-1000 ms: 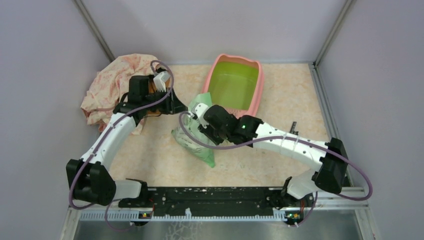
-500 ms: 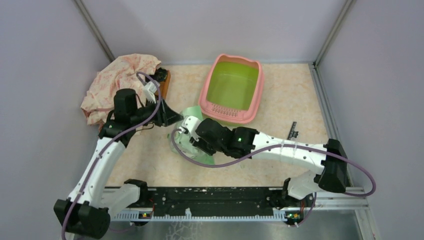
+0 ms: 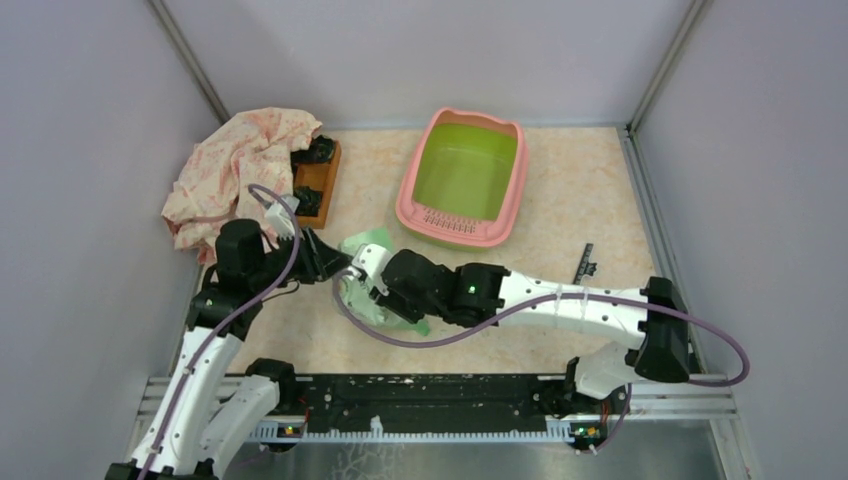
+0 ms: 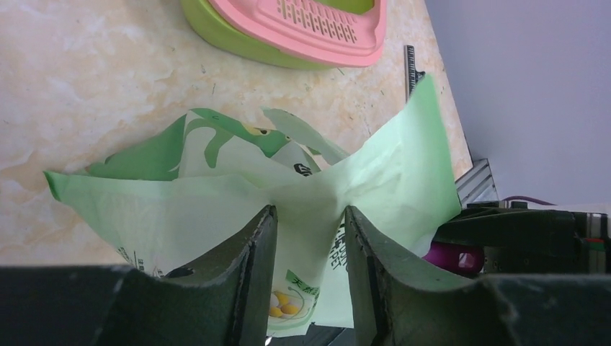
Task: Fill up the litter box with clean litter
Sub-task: 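Scoop the cat litter from the cat litter bag.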
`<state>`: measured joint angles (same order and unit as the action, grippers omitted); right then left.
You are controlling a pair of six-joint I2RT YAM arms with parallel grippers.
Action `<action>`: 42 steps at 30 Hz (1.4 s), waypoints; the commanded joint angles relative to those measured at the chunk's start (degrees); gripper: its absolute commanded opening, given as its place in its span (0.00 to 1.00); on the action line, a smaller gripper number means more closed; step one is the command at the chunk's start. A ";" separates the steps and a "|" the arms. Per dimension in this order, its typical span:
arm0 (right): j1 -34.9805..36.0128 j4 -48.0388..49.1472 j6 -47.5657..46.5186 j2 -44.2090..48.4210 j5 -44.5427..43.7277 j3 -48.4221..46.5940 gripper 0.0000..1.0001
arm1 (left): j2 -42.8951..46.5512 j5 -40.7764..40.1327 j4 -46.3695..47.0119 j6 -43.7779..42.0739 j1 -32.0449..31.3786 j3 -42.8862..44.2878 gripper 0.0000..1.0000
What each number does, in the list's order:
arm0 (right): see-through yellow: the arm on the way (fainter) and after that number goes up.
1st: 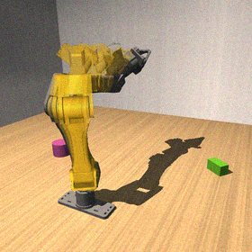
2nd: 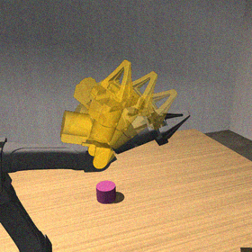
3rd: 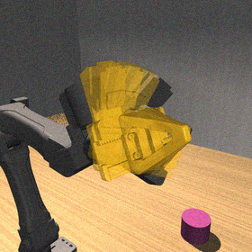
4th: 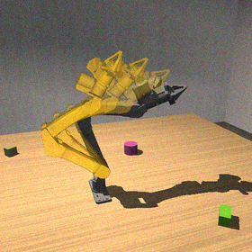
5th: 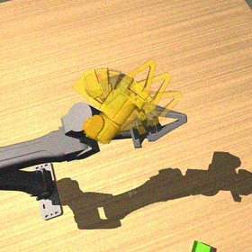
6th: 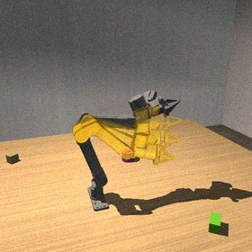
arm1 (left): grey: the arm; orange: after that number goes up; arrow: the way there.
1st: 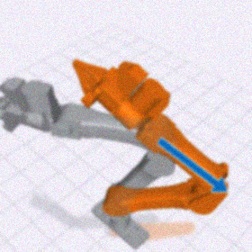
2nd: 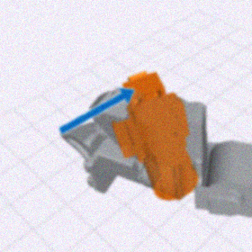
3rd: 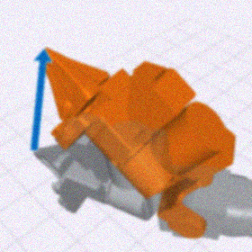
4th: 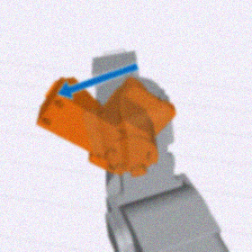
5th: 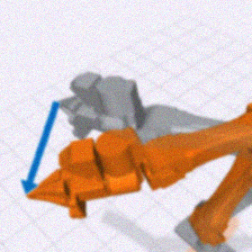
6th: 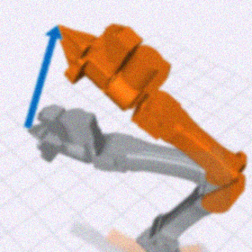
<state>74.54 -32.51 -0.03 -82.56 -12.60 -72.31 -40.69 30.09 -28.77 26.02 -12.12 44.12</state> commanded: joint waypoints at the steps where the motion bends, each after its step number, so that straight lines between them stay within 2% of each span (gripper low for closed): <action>1: 2.99 9.27 2.50 5.67 5.06 1.06 0.00 | -0.11 -0.92 -0.96 1.81 -0.10 -2.59 0.43; 8: 4.29 20.18 3.68 16.80 -1.31 14.45 0.00 | -0.43 -1.20 3.77 2.55 -0.10 -4.20 0.15; 10: 5.11 21.79 3.66 18.78 -3.15 16.81 0.00 | -1.44 -0.54 4.06 2.63 -0.10 -3.76 0.13; 18: 6.57 24.20 3.77 23.95 -8.10 23.73 0.00 | -0.17 -0.24 4.29 1.34 -0.10 -3.11 0.11; 23: 9.16 24.94 3.72 26.64 -15.02 27.86 0.00 | 2.12 -0.42 3.93 0.77 -0.10 -2.28 0.12; 30: 12.35 27.47 2.95 35.08 -23.55 33.02 0.00 | 1.97 -0.04 3.35 -0.49 -0.10 -0.58 0.14; 42: 13.29 25.73 2.17 42.86 -26.24 37.42 0.00 | -0.15 -0.33 4.17 -1.39 -0.10 1.65 0.14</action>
<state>87.00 -8.23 2.72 -42.85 -35.35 -35.35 -40.47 29.52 -25.56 25.76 -12.12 43.51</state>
